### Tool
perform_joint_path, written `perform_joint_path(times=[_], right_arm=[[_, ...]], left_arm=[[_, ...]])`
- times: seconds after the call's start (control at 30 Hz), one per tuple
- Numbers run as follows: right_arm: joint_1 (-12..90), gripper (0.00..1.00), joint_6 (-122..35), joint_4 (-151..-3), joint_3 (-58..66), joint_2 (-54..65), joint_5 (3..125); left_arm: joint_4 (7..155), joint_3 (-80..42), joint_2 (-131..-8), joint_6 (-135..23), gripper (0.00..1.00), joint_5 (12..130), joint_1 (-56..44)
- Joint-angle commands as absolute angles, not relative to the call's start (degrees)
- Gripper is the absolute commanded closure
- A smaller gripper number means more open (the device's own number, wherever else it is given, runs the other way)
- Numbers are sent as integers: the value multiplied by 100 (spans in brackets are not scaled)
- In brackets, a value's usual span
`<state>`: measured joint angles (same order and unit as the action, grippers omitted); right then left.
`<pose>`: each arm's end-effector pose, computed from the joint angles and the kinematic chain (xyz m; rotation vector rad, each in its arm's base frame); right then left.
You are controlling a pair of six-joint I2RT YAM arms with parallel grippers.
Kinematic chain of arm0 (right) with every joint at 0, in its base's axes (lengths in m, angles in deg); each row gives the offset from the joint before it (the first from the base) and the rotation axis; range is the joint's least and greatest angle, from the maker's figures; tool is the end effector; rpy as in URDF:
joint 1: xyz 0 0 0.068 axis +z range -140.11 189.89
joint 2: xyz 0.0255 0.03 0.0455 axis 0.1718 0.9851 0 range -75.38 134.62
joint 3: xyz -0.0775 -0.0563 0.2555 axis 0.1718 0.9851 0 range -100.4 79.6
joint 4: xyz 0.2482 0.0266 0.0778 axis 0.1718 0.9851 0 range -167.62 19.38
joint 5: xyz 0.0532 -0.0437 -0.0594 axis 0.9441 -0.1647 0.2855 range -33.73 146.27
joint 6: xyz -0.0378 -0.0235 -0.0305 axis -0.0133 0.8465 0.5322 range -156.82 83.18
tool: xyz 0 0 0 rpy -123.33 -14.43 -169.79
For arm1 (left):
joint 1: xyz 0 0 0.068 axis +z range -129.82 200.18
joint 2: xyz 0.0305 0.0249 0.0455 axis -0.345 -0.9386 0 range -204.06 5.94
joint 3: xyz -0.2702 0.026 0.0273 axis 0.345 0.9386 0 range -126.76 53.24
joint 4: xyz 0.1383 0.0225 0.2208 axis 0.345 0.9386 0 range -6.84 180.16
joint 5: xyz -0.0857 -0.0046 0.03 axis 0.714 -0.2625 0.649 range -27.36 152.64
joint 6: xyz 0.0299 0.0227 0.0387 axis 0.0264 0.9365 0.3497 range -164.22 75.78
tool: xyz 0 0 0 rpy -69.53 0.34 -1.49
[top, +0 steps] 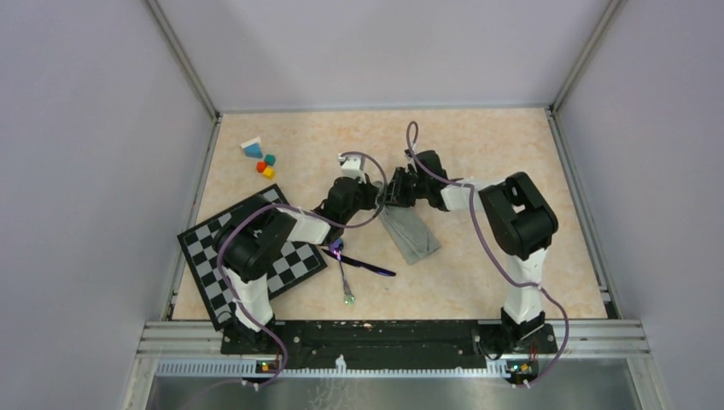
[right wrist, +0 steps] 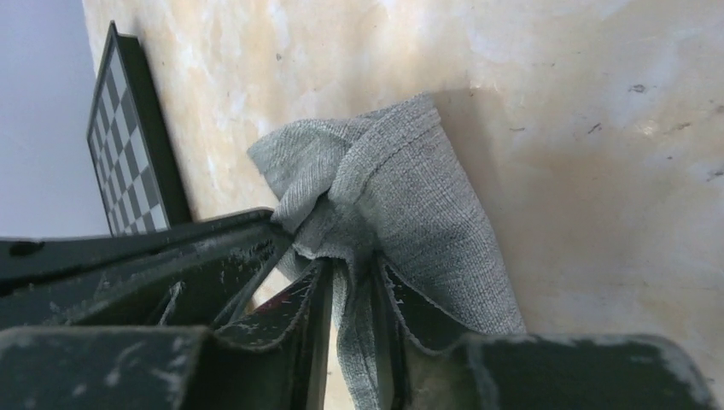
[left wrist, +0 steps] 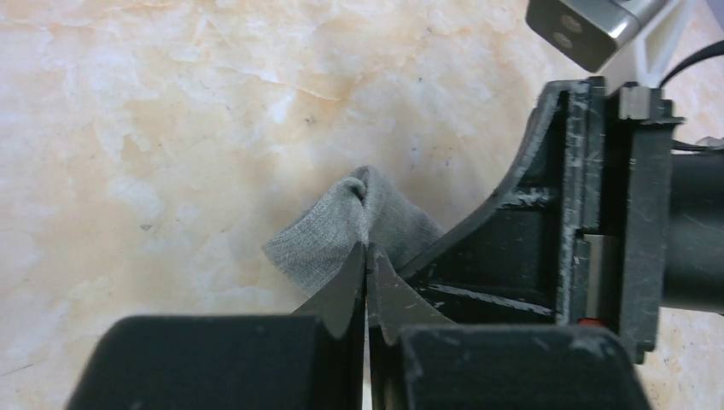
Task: Fold the napkin into a case and place the utensils inside
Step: Stuff the top corner of the smaller-rectangle-folded napkin at the center of the board.
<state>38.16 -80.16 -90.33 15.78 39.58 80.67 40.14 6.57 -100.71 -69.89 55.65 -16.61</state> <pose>0.3586 0.2096 0.1335 0.0667 2.4293 1.1067 0.3028 -0.2209 0.1524 0.0991 1.9115 -0.6346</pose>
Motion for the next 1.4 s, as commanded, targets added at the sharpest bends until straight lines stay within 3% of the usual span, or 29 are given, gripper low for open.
perform_joint_path(times=[0.0, 0.1, 0.27, 0.9, 1.17, 1.2, 1.37], right_arm=[[3778, 71, -7379, -8582, 1494, 3581, 8328], [3703, 64, -7146, -8359, 1471, 3327, 8287], [3558, 62, -6972, -8184, 1318, 3276, 8283], [3891, 98, -7256, -8545, 842, 4145, 8606], [3954, 100, -8036, -8923, 824, 4429, 8155], [3951, 100, -8006, -8940, 870, 4379, 8153], [3879, 96, -7831, -8763, 1021, 4251, 8053]], left_arm=[[3690, 768, -9861, -7105, 100, 5650, -1559], [3671, 785, -9869, -7140, 100, 5737, -1502], [3645, 781, -9840, -7155, 100, 5853, -1480], [3590, 715, -9832, -7150, 100, 6130, -1480], [3654, 797, -10074, -7660, 100, 6460, -1461], [3788, 800, -10031, -7740, 96, 6525, -1415], [4434, 930, -9450, -8281, 60, 6972, -968]])
